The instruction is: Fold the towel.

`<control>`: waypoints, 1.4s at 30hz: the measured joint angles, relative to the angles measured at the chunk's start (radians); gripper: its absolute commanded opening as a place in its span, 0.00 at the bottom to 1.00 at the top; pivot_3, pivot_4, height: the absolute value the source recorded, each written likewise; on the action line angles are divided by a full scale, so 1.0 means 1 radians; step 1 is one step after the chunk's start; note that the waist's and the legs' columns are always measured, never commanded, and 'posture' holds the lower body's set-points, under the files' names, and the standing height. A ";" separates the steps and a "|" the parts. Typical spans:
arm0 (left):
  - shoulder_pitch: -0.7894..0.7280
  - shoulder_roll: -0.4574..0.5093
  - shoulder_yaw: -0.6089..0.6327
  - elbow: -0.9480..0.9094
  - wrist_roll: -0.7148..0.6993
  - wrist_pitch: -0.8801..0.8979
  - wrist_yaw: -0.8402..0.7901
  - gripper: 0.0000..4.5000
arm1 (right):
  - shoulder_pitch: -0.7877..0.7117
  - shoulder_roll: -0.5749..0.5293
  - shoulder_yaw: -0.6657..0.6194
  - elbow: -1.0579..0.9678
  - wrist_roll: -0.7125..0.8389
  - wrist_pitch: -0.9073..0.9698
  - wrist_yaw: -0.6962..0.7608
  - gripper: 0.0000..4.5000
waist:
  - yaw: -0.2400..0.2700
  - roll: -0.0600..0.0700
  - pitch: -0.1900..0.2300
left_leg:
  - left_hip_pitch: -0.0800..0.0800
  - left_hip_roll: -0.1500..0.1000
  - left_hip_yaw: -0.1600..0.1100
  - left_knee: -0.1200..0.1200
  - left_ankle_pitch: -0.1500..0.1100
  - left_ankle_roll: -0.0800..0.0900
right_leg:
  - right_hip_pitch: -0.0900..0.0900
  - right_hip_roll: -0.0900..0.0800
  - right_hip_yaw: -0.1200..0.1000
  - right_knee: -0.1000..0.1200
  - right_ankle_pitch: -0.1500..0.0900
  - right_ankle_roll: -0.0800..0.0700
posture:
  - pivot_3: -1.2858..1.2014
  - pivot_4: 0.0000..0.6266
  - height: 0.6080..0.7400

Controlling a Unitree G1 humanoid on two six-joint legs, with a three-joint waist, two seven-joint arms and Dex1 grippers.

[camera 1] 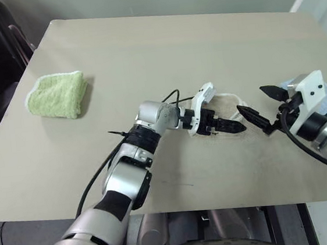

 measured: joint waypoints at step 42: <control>0.288 0.166 -0.018 0.002 0.324 -1.112 -0.244 0.01 | -0.120 0.162 0.286 0.407 -0.079 -0.151 0.049 0.00 | -0.007 0.004 -0.001 | -0.016 -0.003 0.000 0.004 -0.003 0.008 | -0.012 -0.008 -0.004 -0.002 0.013 -0.002 | 0.52 0.24 0.68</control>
